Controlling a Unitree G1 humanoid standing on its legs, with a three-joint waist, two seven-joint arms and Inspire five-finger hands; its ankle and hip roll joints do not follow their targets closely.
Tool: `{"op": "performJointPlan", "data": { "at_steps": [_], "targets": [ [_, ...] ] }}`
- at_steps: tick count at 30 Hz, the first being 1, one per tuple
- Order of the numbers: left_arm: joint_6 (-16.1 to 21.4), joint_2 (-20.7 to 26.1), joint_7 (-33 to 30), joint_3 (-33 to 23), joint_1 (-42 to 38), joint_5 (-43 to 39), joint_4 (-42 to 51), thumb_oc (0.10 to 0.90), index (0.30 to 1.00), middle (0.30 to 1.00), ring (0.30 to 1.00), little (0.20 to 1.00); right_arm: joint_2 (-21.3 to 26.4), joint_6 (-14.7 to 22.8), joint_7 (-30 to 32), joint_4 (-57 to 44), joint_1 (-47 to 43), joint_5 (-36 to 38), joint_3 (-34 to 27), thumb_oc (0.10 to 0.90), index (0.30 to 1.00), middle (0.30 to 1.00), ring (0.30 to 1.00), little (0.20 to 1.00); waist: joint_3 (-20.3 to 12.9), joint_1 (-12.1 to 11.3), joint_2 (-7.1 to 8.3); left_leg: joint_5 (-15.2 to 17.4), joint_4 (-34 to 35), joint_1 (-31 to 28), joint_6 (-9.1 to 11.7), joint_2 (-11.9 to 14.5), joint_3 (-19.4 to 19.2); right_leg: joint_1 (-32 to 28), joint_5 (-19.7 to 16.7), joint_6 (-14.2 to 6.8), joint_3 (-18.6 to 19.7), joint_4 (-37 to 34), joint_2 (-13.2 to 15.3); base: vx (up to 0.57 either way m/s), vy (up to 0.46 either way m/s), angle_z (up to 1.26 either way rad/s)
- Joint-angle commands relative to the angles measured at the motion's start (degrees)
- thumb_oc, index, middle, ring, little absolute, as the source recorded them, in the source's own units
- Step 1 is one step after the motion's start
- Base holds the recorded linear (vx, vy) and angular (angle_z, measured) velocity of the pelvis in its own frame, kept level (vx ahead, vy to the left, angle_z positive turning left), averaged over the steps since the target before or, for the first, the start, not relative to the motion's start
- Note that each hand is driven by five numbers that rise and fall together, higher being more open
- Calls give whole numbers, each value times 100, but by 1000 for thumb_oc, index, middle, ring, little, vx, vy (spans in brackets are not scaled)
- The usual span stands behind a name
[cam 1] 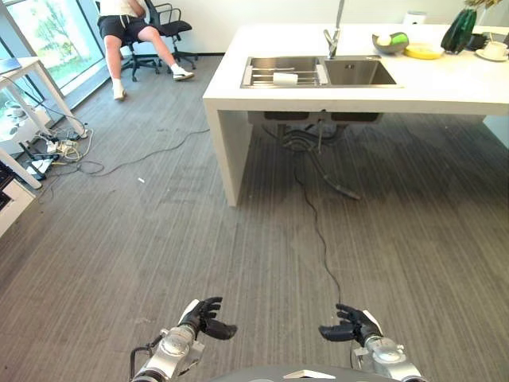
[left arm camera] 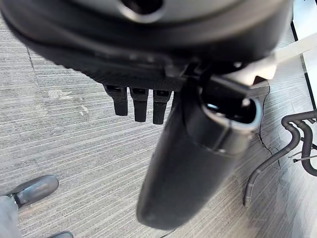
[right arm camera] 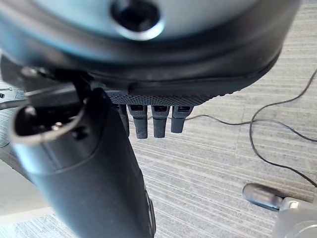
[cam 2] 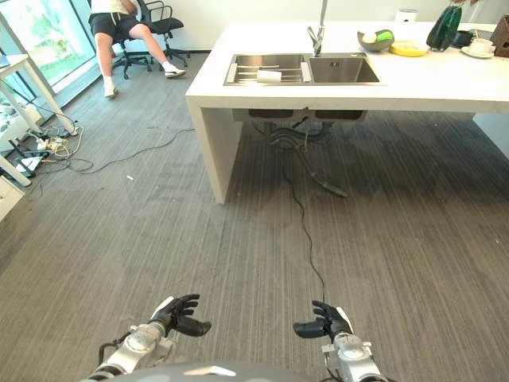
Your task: Place the dishes in the dishwasher.
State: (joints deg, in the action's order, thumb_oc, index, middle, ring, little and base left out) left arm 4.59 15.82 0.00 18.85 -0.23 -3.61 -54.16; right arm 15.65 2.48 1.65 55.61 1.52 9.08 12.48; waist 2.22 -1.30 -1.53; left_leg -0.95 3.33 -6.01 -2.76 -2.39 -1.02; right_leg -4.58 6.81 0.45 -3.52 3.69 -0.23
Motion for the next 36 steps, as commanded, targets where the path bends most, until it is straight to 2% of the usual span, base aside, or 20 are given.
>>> {"op": "performJointPlan", "data": {
  "at_steps": [1,5,17,22,28,36],
  "targets": [
    [340,-51,-193,-205,-525,429,43,800,900,900,900,900,193,356,128,-441,-311,40,-11,800,900,900,900,900,-8,10,199,103,167,40,134,-140,137,-112,-1059,-422,70,-869,202,0,0,0],
    [332,-74,-181,-213,-468,404,-38,800,900,900,900,900,205,368,102,-459,-309,69,3,800,900,900,900,900,-7,21,197,101,167,27,136,-136,133,-123,-1061,-417,68,-869,198,0,0,0],
    [160,-397,-323,-223,-525,428,-1058,800,900,900,900,900,-1,294,202,28,-256,176,23,800,900,900,900,900,-3,60,263,64,167,59,153,-95,117,-93,-1094,-358,77,-869,161,0,0,0],
    [150,-412,-307,-225,-491,350,-1013,800,900,900,900,900,-29,282,240,108,-227,203,-1,800,900,900,900,900,25,71,278,37,167,90,154,-93,140,-63,-1107,-346,80,-869,153,0,0,0],
    [53,-551,-122,-392,-380,-113,-1225,800,900,900,900,900,-87,201,148,381,-262,247,35,800,900,900,900,900,8,112,270,26,167,80,157,-81,108,-60,-1126,-307,144,-869,128,1,-2,-1],
    [86,-502,-118,-157,-436,114,-896,800,900,900,900,900,-116,199,166,343,-294,256,55,800,900,900,900,900,7,166,248,46,167,88,163,-75,97,-53,-1097,-307,158,-869,120,1,-2,0]
  ]
}}
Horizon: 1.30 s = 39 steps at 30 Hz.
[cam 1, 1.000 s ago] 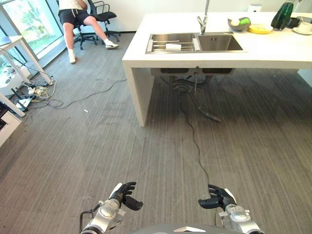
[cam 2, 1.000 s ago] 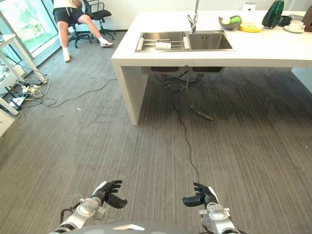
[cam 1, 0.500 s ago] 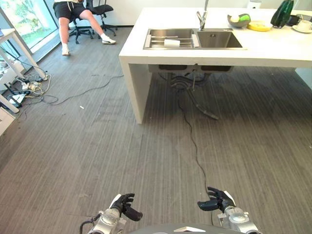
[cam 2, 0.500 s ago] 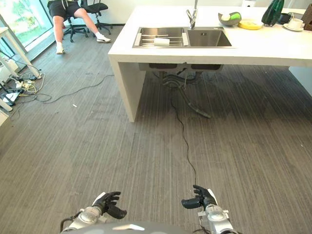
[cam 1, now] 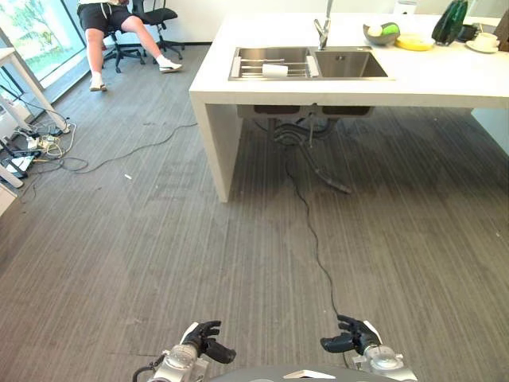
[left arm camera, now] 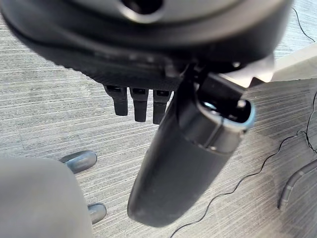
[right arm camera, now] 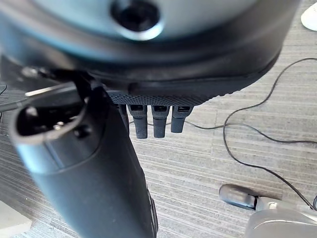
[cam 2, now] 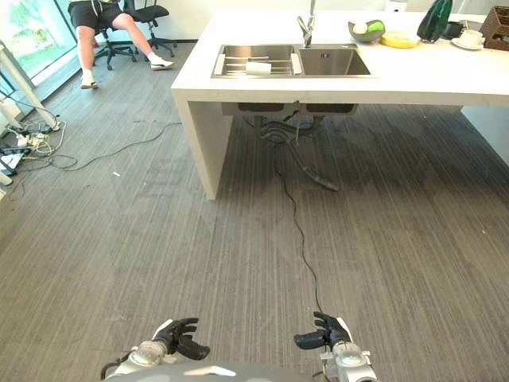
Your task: Place the dishes in the dishwasher.
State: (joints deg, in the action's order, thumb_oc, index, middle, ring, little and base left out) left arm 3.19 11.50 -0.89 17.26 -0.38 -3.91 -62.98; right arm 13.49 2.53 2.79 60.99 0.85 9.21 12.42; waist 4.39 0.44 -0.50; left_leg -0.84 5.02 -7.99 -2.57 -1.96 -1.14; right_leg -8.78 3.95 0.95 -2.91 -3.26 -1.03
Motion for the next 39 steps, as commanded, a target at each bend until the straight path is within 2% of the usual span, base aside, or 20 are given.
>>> {"op": "performJointPlan", "data": {
  "at_steps": [1,10,16,24,25,30,31,32,33,34,35,36,37,38,39],
  "targets": [
    [232,-55,-24,53,-430,188,70,800,900,900,900,900,103,195,61,-207,-225,243,52,800,900,900,900,900,-211,-7,139,40,-2,290,143,-119,115,370,-805,-362,95,-174,201,0,0,0],
    [248,19,1,269,-627,231,369,800,900,900,900,900,130,180,40,-169,-357,345,-5,800,900,900,900,900,-246,-20,102,55,-2,353,102,-161,146,456,-861,-403,150,-174,226,7,12,-1],
    [190,-134,64,112,-621,-246,242,800,900,900,900,900,-8,142,-28,80,-420,874,-172,800,900,900,900,900,-271,-72,85,138,-2,220,21,-230,142,345,-849,-418,196,-174,261,51,58,-3],
    [193,-85,63,120,-649,-319,526,800,900,900,900,900,-25,135,-17,0,-480,965,-208,800,900,900,900,900,-255,-109,89,188,-2,150,-40,-274,111,290,-809,-454,223,-142,299,31,50,-4],
    [224,20,79,115,-683,-539,1022,800,900,900,900,900,-79,222,-53,-107,-557,1376,-309,800,900,900,900,900,-189,-136,90,184,-2,159,-102,-316,128,386,-785,-478,285,23,324,4,109,-3],
    [214,146,52,139,-745,-615,1419,800,900,900,900,900,-64,209,-61,-170,-622,1316,-262,800,900,900,900,900,-73,-203,102,198,-106,248,-200,-351,162,705,-633,-506,318,648,315,-20,71,-18],
    [179,257,74,180,-771,-607,1796,800,900,900,900,900,-65,182,-74,-276,-652,1272,-238,800,900,900,900,900,65,-234,116,272,-333,355,-273,-342,162,1014,-505,-573,244,1403,268,-39,50,-10],
    [179,257,74,180,-771,-607,1796,800,900,900,900,900,-65,182,-74,-276,-652,1272,-238,800,900,900,900,900,65,-234,116,272,-333,355,-273,-342,162,1014,-505,-573,244,1403,268,-58,105,-21],
    [173,352,87,238,-823,-522,2008,800,900,900,900,900,-84,171,-78,-350,-698,1230,-211,800,900,900,900,900,209,-217,104,337,-445,358,-290,-282,112,1356,-558,-706,42,2105,270,31,70,-23],
    [169,412,87,254,-840,-428,2107,800,900,900,900,900,-104,157,-87,-355,-711,1186,-208,800,900,900,900,900,250,-210,108,358,-428,299,-280,-264,89,1489,-676,-760,-112,2300,327,31,70,-23],
    [169,412,87,254,-840,-428,2107,800,900,900,900,900,-104,157,-87,-355,-711,1186,-208,800,900,900,900,900,250,-210,108,358,-428,299,-280,-264,89,1489,-676,-760,-112,2300,327,201,14,-1],
    [192,502,60,203,-816,-358,2436,800,900,900,900,900,-111,144,-92,-459,-658,1135,-220,800,900,900,900,900,245,-186,113,390,-250,37,-246,-251,72,1596,-837,-744,-368,1974,461,248,-22,16],
    [212,568,26,136,-794,-391,2698,800,900,900,900,900,-84,154,-78,-560,-610,1127,-243,800,900,900,900,900,254,-167,101,399,-142,-103,-214,-237,107,1648,-905,-707,-471,1601,496,248,-22,16],
    [212,568,26,136,-794,-391,2698,800,900,900,900,900,-84,154,-78,-560,-610,1127,-243,800,900,900,900,900,254,-167,101,399,-142,-103,-214,-237,107,1648,-905,-707,-471,1601,496,266,-70,3],
    [295,653,-61,33,-899,-435,3053,800,900,900,900,900,-10,200,-23,-657,-589,1150,-310,800,900,900,900,900,300,-97,97,436,-31,-249,-152,-238,238,1907,-1233,-775,-514,914,631,169,-50,-3]
  ]
}}
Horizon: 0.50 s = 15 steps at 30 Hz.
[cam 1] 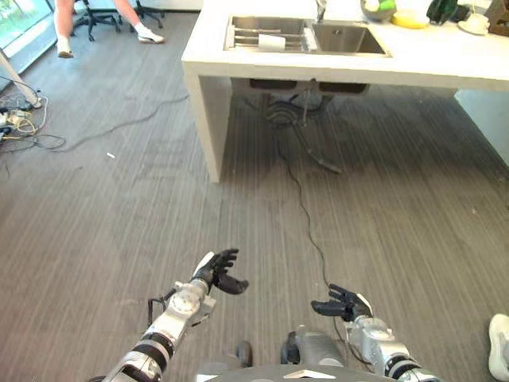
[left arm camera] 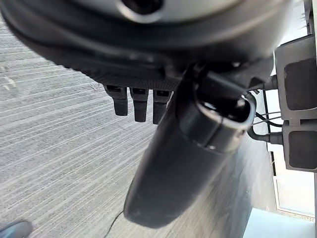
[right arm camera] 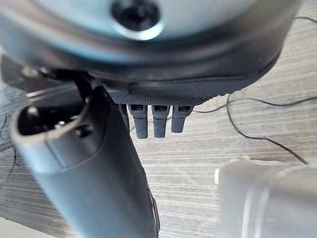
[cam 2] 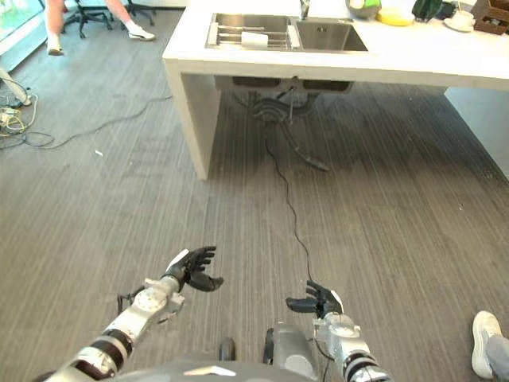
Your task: Place the dishes in the dishwasher.
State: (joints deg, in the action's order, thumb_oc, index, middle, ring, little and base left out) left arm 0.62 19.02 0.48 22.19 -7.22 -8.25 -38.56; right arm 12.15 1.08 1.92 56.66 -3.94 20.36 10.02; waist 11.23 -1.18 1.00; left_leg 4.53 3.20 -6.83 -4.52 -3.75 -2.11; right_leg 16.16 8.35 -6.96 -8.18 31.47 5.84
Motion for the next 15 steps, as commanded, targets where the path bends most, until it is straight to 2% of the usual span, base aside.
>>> {"op": "performJointPlan", "data": {
  "at_steps": [1,2,3,4,7,8,9,11,13,14,15],
  "targets": [
    [553,-99,-197,-460,-215,-1,611,800,900,900,900,900,124,345,64,-225,-110,35,-71,800,900,900,900,900,-384,65,-53,-101,151,-365,43,-60,335,-587,-1673,17,12,-2559,-56,362,-91,6],
    [621,-62,-320,-560,-398,-57,845,800,900,900,900,900,141,352,89,-174,-125,62,-122,800,900,900,900,900,-342,164,-54,0,166,-510,78,-70,454,-427,-1936,-50,135,-3083,-40,193,-41,9],
    [621,-62,-320,-560,-398,-57,845,800,900,900,900,900,141,352,89,-174,-125,62,-122,800,900,900,900,900,-342,164,-54,0,166,-510,78,-70,454,-427,-1936,-50,135,-3083,-40,459,-96,37],
    [702,-26,-393,-690,-555,-284,1279,800,900,900,900,900,152,341,57,-121,-107,42,-167,800,900,900,900,900,-321,199,-77,213,158,-774,96,-46,593,-292,-2150,-125,199,-3365,-20,266,-55,28],
    [731,15,-398,-750,-606,-360,1478,800,900,900,900,900,148,330,16,-99,-80,40,-178,800,900,900,900,900,-328,204,-59,330,130,-899,104,-47,652,-280,-2220,-139,148,-3423,-13,365,-120,36],
    [843,101,-393,-836,-759,-579,2117,800,900,900,900,900,147,333,-115,56,74,91,-220,800,900,900,900,900,-475,252,-24,570,9,-1224,161,24,776,-371,-2276,-96,25,-3229,-16,666,-306,14],
    [896,67,-397,-881,-813,-760,2408,800,900,900,900,900,191,338,-207,226,175,105,-205,800,900,900,900,900,-570,308,-72,507,-331,-1195,272,189,782,-446,-2189,27,97,-3026,-175,669,-307,43],
    [891,66,-396,-884,-806,-760,2415,800,900,900,900,900,194,340,-209,229,176,105,-203,800,900,900,900,900,-579,311,-81,520,-344,-1185,275,197,782,-438,-2181,29,92,-3017,-181,252,-151,50],
    [950,111,-319,-1021,-766,-946,2902,800,900,900,900,900,204,324,-324,685,281,117,-239,800,900,900,900,900,-680,276,-150,-61,-1350,-848,535,377,777,-697,-1901,289,29,-2833,-411,374,-261,36],
    [950,111,-319,-1021,-766,-946,2902,800,900,900,900,900,204,324,-324,685,281,117,-239,800,900,900,900,900,-680,276,-150,-61,-1350,-848,535,377,777,-697,-1901,289,29,-2833,-411,337,-292,4],
    [961,151,-262,-1124,-743,-1081,3238,800,900,900,900,900,227,314,-383,845,378,110,-282,800,900,900,900,900,-631,229,-81,-484,-2410,-389,621,419,754,-948,-1698,463,15,-2819,-477,332,-288,7]
  ]
}}
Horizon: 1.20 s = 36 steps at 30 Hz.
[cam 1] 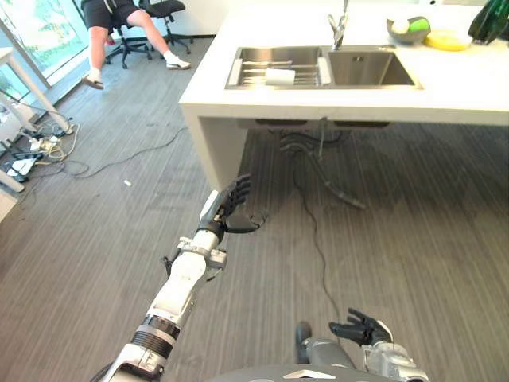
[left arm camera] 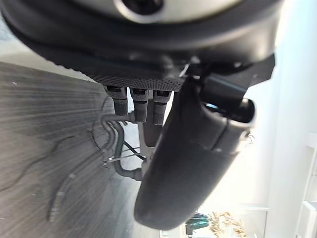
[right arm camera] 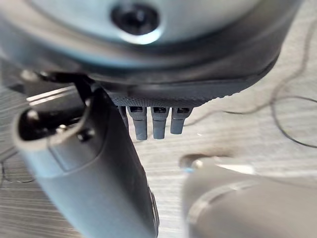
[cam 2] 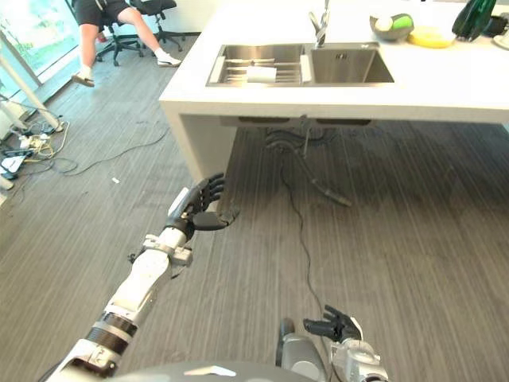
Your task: Place the dishes in the dishwasher.
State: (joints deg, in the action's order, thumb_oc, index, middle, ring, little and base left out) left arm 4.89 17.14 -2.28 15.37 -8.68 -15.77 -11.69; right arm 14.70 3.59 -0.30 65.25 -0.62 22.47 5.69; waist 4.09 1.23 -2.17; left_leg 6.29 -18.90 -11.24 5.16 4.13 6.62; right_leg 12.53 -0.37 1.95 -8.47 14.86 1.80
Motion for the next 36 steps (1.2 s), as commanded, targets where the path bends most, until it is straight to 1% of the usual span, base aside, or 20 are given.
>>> {"op": "performJointPlan", "data": {
  "at_steps": [1,3,4,5,6,7,8,9,10,11,16,20,22,23,26,29,31,32,34,36],
  "targets": [
    [561,385,-11,-509,-588,-290,732,800,900,900,900,900,17,49,-177,81,65,-126,133,800,900,900,900,900,111,-28,264,-884,-518,214,-304,-287,-239,-716,-691,-332,14,-1155,-132,332,-288,7],
    [574,418,-32,-533,-579,-283,905,800,900,900,900,900,60,37,-142,151,97,-130,59,800,900,900,900,900,181,-72,316,-1033,-796,447,-283,-215,-357,-833,-566,-257,-6,-1119,-108,182,-146,24],
    [598,432,-43,-579,-599,-313,1048,800,900,900,900,900,98,32,-129,239,92,-125,21,800,900,900,900,900,218,-114,344,-910,-747,630,-366,-212,-458,-923,-449,-230,-20,-1102,-97,367,-193,44],
    [669,403,-58,-688,-624,-276,1354,800,900,900,900,900,135,25,-131,495,156,-129,-47,800,900,900,900,900,282,-248,442,-537,-559,1074,-530,-497,-444,-1120,-323,-228,16,-1141,-55,286,-119,22],
    [669,403,-58,-688,-624,-276,1354,800,900,900,900,900,135,25,-131,495,156,-129,-47,800,900,900,900,900,282,-248,442,-537,-559,1074,-530,-497,-444,-1120,-323,-228,16,-1141,-55,366,-103,29],
    [730,478,-31,-785,-655,-120,1631,800,900,900,900,900,181,34,-182,683,185,-167,-109,800,900,900,900,900,338,-368,538,-259,-201,1438,-586,-670,-497,-1329,-251,-274,89,-1233,-14,170,-34,13],
    [730,478,-31,-785,-655,-120,1631,800,900,900,900,900,181,34,-182,683,185,-167,-109,800,900,900,900,900,338,-368,538,-259,-201,1438,-586,-670,-497,-1329,-251,-274,89,-1233,-14,241,-44,20],
    [757,520,-18,-829,-670,-62,1784,800,900,900,900,900,185,32,-195,792,183,-219,-113,800,900,900,900,900,376,-429,559,-275,35,1579,-587,-737,-528,-1420,-248,-282,126,-1275,-13,316,-4,-18],
    [841,649,6,-989,-678,38,2162,800,900,900,900,900,139,15,-231,930,201,-423,-29,800,900,900,900,900,410,-629,515,-820,1042,1850,-508,-892,-414,-1729,-228,-300,271,-1483,-142,397,12,-42],
    [861,685,-15,-1036,-682,90,2275,800,900,900,900,900,74,5,-223,951,221,-465,-1,800,900,900,900,900,414,-689,493,-1002,1183,1976,-478,-893,-373,-1830,-212,-303,310,-1548,-181,397,36,-69],
    [927,768,47,-1246,-484,213,2733,800,900,900,900,900,-181,-7,-392,806,379,-591,190,800,900,900,900,900,152,-797,480,-1080,1780,1620,-609,-917,-401,-2063,-10,-371,523,-1553,-220,260,111,-73],
    [885,868,53,-1266,-459,311,2842,800,900,900,900,900,-376,-2,-483,558,413,-586,259,800,900,900,900,900,66,-823,525,-879,1772,1364,-795,-946,-541,-1896,52,-547,628,-453,-199,205,162,-49],
    [888,943,0,-1280,-448,432,2889,800,900,900,900,900,-405,-17,-531,402,359,-644,331,800,900,900,900,900,143,-765,533,-722,1706,1214,-952,-995,-566,-1554,-301,-851,672,373,-127,116,122,-21],
    [888,943,0,-1280,-448,432,2889,800,900,900,900,900,-405,-17,-531,402,359,-644,331,800,900,900,900,900,143,-765,533,-722,1706,1214,-952,-995,-566,-1554,-301,-851,672,373,-127,34,80,-1],
    [894,1022,-49,-1285,-513,552,2881,800,900,900,900,900,-364,-15,-620,340,467,-731,353,800,900,900,900,900,287,-645,419,-633,1676,1022,-1064,-951,-545,-1065,-499,-1011,616,1254,-92,52,99,8],
    [900,1057,71,-1272,-621,535,2986,800,900,900,900,900,-163,-17,-664,516,538,-787,159,800,900,900,900,900,273,-544,292,-574,1887,795,-1015,-879,-382,-928,-88,-764,387,434,218,105,14,13],
    [913,1029,48,-1192,-693,603,2935,800,900,900,900,900,-106,-5,-632,606,545,-752,117,800,900,900,900,900,282,-411,293,-587,1893,769,-984,-901,-278,-724,-368,-755,748,-160,250,70,-42,21],
    [901,1055,84,-1187,-691,637,2942,800,900,900,900,900,-115,-38,-662,621,573,-755,67,800,900,900,900,900,224,-406,350,-530,1889,735,-967,-959,-255,-869,-341,-760,835,-561,280,94,-33,46],
    [915,1079,143,-1254,-576,680,2918,800,900,900,900,900,-78,-35,-705,689,682,-846,36,800,900,900,900,900,107,-435,431,-506,2019,674,-926,-974,-334,-1162,-525,-809,807,-1035,369,105,-93,37],
    [915,1058,142,-1275,-528,673,2920,800,900,900,900,900,-99,-21,-690,674,704,-852,55,800,900,900,900,900,85,-443,422,-530,2088,642,-898,-931,-341,-1238,-545,-824,844,-1145,347,55,-92,13]
  ]
}}
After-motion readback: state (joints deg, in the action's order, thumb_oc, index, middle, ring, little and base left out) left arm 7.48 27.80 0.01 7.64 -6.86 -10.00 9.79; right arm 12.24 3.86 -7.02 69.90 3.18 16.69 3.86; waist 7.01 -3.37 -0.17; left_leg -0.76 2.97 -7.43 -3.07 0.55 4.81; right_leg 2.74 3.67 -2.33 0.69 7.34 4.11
